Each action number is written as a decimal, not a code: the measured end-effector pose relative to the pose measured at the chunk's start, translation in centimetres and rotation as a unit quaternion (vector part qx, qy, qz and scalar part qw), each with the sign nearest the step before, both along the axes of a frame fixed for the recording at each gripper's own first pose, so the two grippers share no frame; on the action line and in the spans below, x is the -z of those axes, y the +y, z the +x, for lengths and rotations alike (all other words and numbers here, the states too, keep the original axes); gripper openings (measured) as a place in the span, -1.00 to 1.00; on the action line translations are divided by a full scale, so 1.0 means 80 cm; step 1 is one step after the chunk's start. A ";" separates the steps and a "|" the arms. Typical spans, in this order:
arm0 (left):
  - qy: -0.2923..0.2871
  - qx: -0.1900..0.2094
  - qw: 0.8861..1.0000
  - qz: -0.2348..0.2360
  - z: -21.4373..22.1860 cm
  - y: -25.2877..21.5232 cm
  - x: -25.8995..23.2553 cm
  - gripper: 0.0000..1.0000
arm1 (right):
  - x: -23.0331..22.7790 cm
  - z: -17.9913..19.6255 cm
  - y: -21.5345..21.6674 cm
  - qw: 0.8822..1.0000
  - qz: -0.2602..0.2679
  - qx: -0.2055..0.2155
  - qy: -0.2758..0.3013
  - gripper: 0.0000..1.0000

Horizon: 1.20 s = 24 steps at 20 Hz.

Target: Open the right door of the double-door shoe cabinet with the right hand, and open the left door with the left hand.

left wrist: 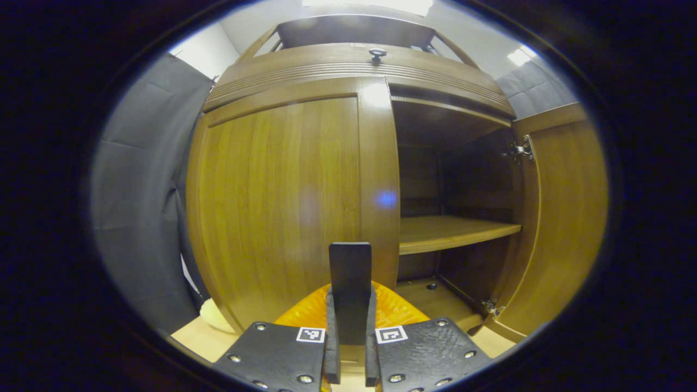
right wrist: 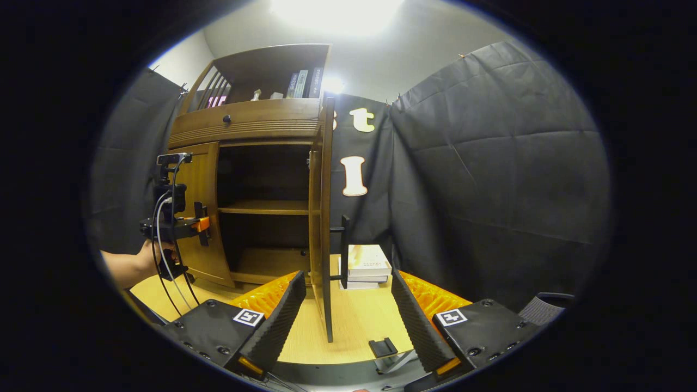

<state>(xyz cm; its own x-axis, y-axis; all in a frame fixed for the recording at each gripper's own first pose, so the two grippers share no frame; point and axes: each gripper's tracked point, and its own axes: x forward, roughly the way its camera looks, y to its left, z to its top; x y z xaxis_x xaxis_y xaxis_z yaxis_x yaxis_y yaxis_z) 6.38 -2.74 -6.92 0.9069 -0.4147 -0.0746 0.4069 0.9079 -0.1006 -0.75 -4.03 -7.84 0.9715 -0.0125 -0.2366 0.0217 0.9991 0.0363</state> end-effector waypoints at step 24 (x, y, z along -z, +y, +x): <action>0.001 -0.018 1.000 0.001 -0.092 0.167 0.010 -0.65 | -0.008 0.001 0.092 0.996 0.029 -0.086 -0.015 0.94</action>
<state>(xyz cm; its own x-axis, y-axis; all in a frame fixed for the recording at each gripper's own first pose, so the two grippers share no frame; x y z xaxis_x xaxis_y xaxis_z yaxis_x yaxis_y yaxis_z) -1.00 10.63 -7.75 0.9212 -0.3814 -0.0774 0.3734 0.9222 -0.1007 -0.64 3.31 -7.23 0.9647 0.1675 -0.2032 -0.1516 0.9842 0.0916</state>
